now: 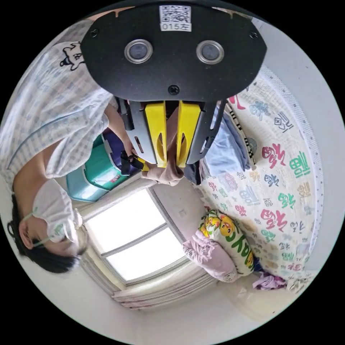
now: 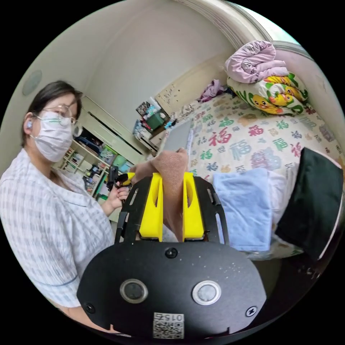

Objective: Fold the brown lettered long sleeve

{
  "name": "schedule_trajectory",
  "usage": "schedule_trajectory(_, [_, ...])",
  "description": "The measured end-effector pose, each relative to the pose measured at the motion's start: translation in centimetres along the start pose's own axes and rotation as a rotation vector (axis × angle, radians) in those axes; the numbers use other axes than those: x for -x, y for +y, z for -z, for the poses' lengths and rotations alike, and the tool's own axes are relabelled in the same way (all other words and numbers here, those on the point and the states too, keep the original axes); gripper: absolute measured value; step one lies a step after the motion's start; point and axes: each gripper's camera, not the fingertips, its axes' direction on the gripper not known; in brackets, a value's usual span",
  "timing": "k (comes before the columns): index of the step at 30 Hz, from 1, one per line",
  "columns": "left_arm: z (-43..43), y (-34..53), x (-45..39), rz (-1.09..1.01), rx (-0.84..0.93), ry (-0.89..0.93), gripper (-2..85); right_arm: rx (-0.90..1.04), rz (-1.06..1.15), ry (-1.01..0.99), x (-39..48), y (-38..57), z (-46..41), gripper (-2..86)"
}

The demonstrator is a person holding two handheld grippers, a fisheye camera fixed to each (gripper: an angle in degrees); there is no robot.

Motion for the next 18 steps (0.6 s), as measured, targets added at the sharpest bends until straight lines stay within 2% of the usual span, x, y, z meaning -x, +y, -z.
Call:
schedule_trajectory(3, [-11.2,-2.1,8.6,0.193,-0.013,-0.070,3.3,0.120,-0.120,0.058,-12.1,-2.7,-6.3,9.4])
schedule_trajectory(7, [-23.8,-3.1,21.2,0.486,0.040,-0.414,0.6,0.297,-0.374,0.332,-28.1,-2.3,-19.0,10.9])
schedule_trajectory(8, [-26.0,-3.2,22.6,0.556,0.055,-0.465,0.0,0.275,-0.395,0.313,-29.1,-2.1,-19.4,11.0])
schedule_trajectory(10, [-28.3,-4.0,21.8,0.496,0.028,-0.477,-0.4,0.196,-0.453,0.241,-30.2,-0.8,-19.1,10.9])
schedule_trajectory(14, [-32.6,-4.5,15.2,0.289,0.112,-0.731,-0.2,0.157,-0.328,0.332,-26.9,4.0,-16.6,7.9])
schedule_trajectory(18, [-39.0,-3.7,10.3,0.157,0.176,-0.639,1.3,0.169,-0.291,0.584,-24.4,12.7,-13.4,8.7])
